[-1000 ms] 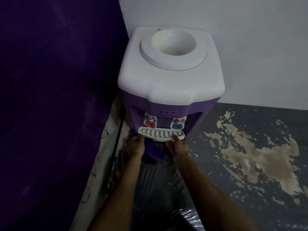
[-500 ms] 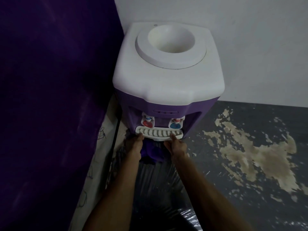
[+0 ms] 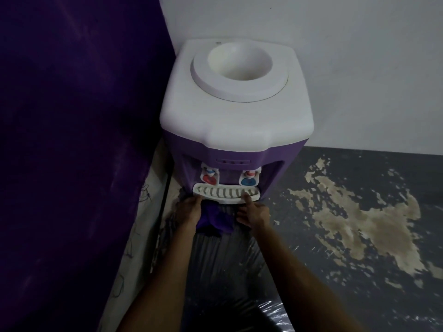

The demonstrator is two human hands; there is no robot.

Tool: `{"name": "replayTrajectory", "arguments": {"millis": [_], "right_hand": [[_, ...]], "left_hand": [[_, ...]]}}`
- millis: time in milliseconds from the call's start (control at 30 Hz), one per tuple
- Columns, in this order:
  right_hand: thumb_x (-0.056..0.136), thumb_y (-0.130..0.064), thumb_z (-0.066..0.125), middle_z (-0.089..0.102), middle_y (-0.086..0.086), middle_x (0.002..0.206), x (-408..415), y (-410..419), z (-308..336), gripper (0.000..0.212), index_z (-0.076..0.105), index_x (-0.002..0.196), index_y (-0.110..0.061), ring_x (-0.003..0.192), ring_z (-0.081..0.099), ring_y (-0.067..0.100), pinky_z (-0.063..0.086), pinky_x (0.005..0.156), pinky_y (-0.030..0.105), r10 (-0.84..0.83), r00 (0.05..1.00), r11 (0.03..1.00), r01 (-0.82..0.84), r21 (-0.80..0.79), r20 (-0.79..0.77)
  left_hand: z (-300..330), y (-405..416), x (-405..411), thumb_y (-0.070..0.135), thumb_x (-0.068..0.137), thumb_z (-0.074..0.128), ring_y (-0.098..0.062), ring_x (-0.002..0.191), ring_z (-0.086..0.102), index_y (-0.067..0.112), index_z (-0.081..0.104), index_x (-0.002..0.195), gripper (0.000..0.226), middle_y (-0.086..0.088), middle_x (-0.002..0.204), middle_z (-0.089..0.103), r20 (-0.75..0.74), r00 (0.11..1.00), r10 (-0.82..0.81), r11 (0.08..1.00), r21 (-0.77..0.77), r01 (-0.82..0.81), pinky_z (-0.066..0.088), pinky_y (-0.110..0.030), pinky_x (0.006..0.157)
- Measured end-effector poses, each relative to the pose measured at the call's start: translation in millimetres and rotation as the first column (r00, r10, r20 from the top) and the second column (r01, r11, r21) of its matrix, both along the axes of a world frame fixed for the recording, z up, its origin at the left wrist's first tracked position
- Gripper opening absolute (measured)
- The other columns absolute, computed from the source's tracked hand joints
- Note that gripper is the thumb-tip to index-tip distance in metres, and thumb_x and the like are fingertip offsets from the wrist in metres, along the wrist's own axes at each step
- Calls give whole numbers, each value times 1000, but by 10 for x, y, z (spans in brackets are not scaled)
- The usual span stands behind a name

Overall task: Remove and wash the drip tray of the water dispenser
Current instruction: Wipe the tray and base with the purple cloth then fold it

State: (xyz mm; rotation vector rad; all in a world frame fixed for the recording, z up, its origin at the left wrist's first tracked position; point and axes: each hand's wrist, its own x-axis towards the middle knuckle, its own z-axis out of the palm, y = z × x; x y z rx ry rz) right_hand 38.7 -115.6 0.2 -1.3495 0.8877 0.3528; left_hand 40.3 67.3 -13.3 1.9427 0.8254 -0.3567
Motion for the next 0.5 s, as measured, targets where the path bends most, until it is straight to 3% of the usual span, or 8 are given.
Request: {"name": "replayTrajectory", "arguments": {"millis": [100,200,267,367,433,500], "right_hand": [[90,-46,66,70,13,80,-131,98,9,41,65,76,-8,69,67,26,60,60,41,90,996,981,-88,-172,6],[85,-56,66,70,4,93,-346,299,-7,44,61,95,-14,91,68,25,54,76,38,360,924,835,-260,-486,124],[78,-67,63,61,-3,105,-492,466,12,52,52,106,-25,99,60,20,49,77,33,581,803,658,-366,-658,134],[71,-78,54,47,3,126,-581,662,-35,77,40,131,-32,113,47,24,48,93,43,770,637,335,-457,-824,-40],[81,-69,54,43,7,136,-545,726,-74,78,30,145,-32,122,45,28,45,100,44,814,564,161,-453,-877,-142],[91,-51,55,42,8,142,-467,723,-115,68,25,149,-32,128,44,29,47,100,43,847,502,73,-433,-898,-173]], "left_hand": [[3,18,-98,44,95,51,-32,118,57,14,67,121,43,-12,131,62,36,999,30,999,28,-31,45,-40,102],[13,67,-146,41,97,45,-31,122,54,16,62,127,42,-9,137,57,11,997,72,997,-32,-72,44,-39,105],[28,101,-115,36,98,43,-28,125,53,19,61,128,38,-6,139,57,19,998,63,991,-121,-61,43,-43,106],[67,115,-69,33,96,48,-26,125,52,18,63,126,37,-6,137,58,55,998,-18,985,-169,27,42,-45,107],[73,113,-61,39,92,54,-27,122,55,20,65,124,39,-6,133,60,49,999,7,981,-196,2,44,-47,104],[41,113,-53,42,89,58,-28,117,58,21,66,120,39,-7,129,63,41,997,60,966,-256,-48,46,-49,102]]}}
